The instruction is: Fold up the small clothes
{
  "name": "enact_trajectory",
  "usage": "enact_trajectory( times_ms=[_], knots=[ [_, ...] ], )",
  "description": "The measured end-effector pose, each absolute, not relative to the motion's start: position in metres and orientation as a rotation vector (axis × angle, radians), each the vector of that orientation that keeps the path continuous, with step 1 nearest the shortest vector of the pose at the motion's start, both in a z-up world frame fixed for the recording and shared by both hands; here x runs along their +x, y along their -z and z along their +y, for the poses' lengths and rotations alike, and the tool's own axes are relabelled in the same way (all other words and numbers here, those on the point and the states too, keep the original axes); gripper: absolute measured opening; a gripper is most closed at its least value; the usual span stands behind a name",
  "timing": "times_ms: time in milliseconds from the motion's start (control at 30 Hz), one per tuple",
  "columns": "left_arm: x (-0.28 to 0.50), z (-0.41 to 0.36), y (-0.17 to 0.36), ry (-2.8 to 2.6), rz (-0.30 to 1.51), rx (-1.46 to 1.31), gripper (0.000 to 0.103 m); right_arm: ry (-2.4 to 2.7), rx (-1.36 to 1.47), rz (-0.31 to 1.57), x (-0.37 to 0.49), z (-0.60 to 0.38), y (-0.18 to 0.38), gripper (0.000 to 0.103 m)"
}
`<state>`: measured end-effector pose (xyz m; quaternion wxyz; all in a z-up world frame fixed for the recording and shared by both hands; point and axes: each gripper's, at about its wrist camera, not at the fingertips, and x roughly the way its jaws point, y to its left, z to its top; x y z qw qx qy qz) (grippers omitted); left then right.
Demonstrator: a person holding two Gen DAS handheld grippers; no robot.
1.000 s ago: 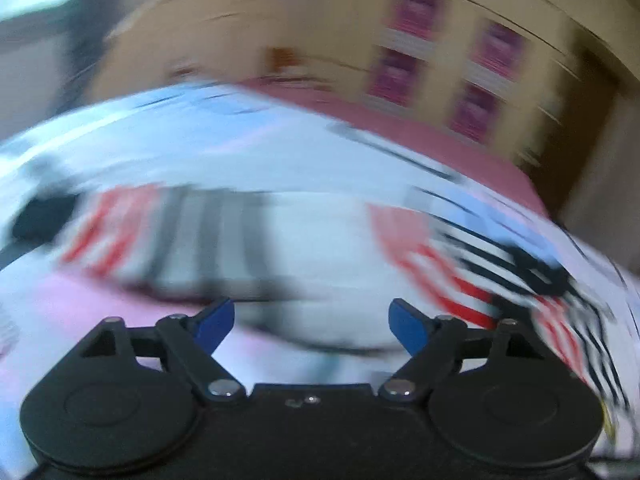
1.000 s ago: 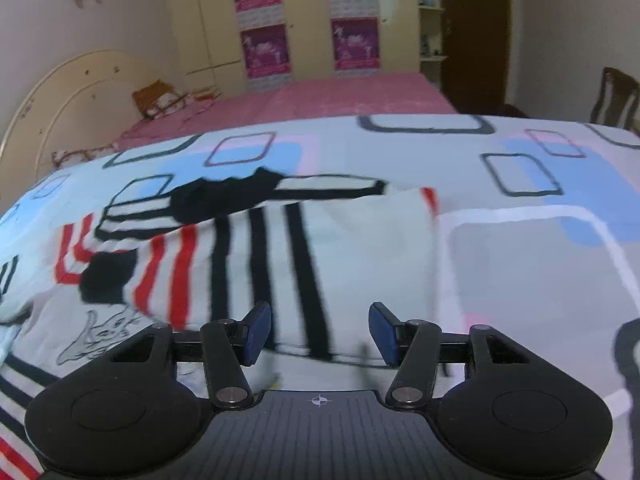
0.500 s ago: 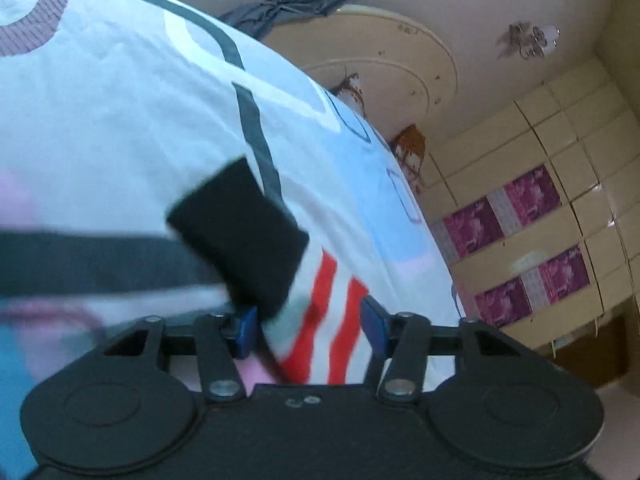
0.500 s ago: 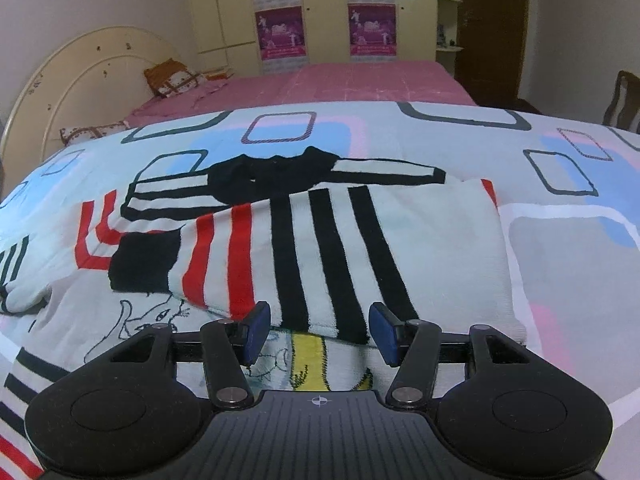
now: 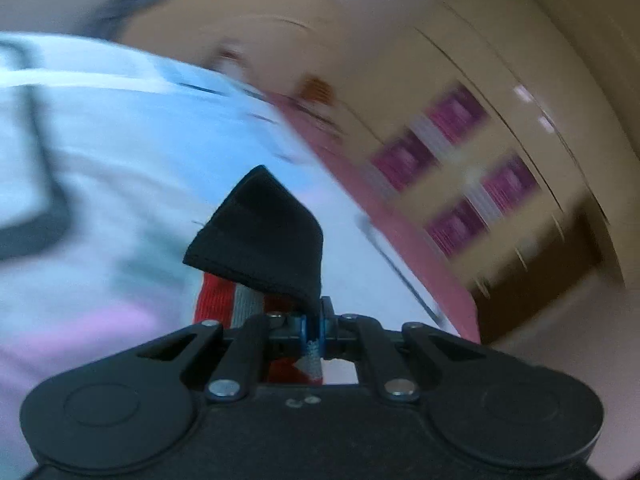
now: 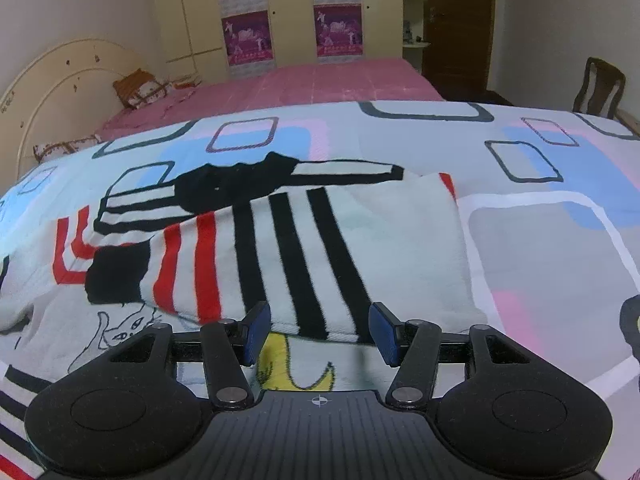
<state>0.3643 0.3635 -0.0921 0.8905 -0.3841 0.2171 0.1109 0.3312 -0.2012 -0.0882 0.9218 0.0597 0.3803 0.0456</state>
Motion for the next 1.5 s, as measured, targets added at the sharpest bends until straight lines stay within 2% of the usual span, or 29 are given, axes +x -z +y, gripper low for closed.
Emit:
enact_trajectory(
  times_ms=[200, 400, 667, 733, 767, 800, 833, 867, 900, 1033, 1233, 1300, 1500],
  knots=[
    [0.413, 0.243, 0.071, 0.028, 0.596, -0.547, 0.005, -0.079, 0.179, 0.758, 0.335, -0.218, 0.088, 0.055],
    [0.433, 0.127, 0.075, 0.224, 0.695, -0.264, 0.005, -0.062, 0.251, 0.733, 0.331, -0.241, 0.084, 0.055],
    [0.439, 0.041, 0.109, 0.373, 0.793, -0.107, 0.006, -0.033, 0.297, 0.724, 0.316, -0.269, 0.084, 0.055],
    [0.438, 0.026, 0.122, 0.41, 0.819, -0.081, 0.017, -0.024, 0.312, 0.723, 0.312, -0.278, 0.083, 0.055],
    [0.436, 0.022, 0.123, 0.435, 0.811, -0.083, 0.027, -0.023, 0.324, 0.718, 0.309, -0.282, 0.082, 0.055],
    [0.432, 0.018, 0.124, 0.464, 0.786, -0.08, 0.046, -0.021, 0.333, 0.709, 0.307, -0.286, 0.08, 0.055],
    [0.427, 0.014, 0.124, 0.487, 0.773, -0.076, 0.056, -0.02, 0.337, 0.702, 0.305, -0.29, 0.078, 0.056],
    [0.423, 0.011, 0.125, 0.518, 0.764, -0.075, 0.071, -0.015, 0.342, 0.697, 0.304, -0.293, 0.076, 0.056],
    [0.419, 0.009, 0.125, 0.549, 0.756, -0.075, 0.075, -0.017, 0.347, 0.693, 0.304, -0.294, 0.075, 0.056],
    [0.403, 0.023, 0.114, 0.561, 0.728, -0.085, 0.075, -0.057, 0.392, 0.679, 0.31, -0.292, 0.069, 0.056],
    [0.36, 0.127, 0.091, 0.357, 0.691, -0.124, 0.07, -0.152, 0.485, 0.736, 0.34, -0.268, 0.082, 0.055],
    [0.339, 0.168, 0.089, 0.292, 0.687, -0.109, 0.048, -0.165, 0.482, 0.76, 0.351, -0.256, 0.092, 0.055],
    [0.316, 0.24, 0.101, 0.075, 0.749, -0.08, 0.048, -0.205, 0.51, 0.839, 0.383, -0.238, 0.12, 0.055]
  ],
)
